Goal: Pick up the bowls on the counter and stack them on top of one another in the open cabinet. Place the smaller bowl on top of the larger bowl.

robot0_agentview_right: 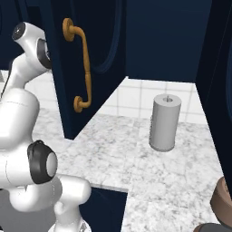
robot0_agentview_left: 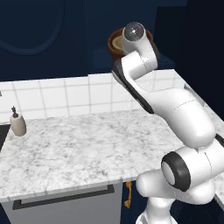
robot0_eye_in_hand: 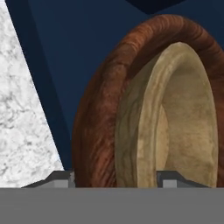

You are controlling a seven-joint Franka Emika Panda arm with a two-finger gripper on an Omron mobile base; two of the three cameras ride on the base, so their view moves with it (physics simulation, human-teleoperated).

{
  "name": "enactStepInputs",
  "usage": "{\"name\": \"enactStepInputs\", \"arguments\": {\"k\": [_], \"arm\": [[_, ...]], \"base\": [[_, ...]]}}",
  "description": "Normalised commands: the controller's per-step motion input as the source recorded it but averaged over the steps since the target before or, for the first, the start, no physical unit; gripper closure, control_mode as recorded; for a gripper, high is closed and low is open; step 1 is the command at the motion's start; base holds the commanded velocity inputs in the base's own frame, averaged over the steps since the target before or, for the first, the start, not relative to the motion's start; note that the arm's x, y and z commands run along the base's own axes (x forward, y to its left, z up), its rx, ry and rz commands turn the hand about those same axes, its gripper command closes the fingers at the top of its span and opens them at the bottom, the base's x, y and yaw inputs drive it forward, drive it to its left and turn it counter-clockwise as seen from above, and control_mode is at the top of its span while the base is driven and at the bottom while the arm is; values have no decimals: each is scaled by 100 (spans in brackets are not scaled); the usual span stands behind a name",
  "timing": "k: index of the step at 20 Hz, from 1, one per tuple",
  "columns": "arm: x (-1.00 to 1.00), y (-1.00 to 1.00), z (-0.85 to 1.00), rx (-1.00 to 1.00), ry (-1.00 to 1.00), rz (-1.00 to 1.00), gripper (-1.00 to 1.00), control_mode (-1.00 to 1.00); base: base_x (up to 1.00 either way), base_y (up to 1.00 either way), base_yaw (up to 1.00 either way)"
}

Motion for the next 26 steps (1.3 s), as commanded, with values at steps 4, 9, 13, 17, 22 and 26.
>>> {"name": "enactStepInputs", "arguments": {"k": [4, 9, 13, 17, 22, 26], "arm": [[66, -16, -14, 0, 0, 0, -100, -100], [12, -3, -2, 0, -1, 0, -100, -100], [-78, 0, 0, 0, -12, 1, -100, -100], [-100, 1, 0, 0, -15, 0, -100, -100], [-100, 9, -21, 0, -28, 0, -100, -100], [-100, 0, -100, -3, -16, 0, -100, -100]], "base": [[0, 0, 0], [0, 0, 0], [0, 0, 0], [0, 0, 0], [0, 0, 0], [0, 0, 0]]}}
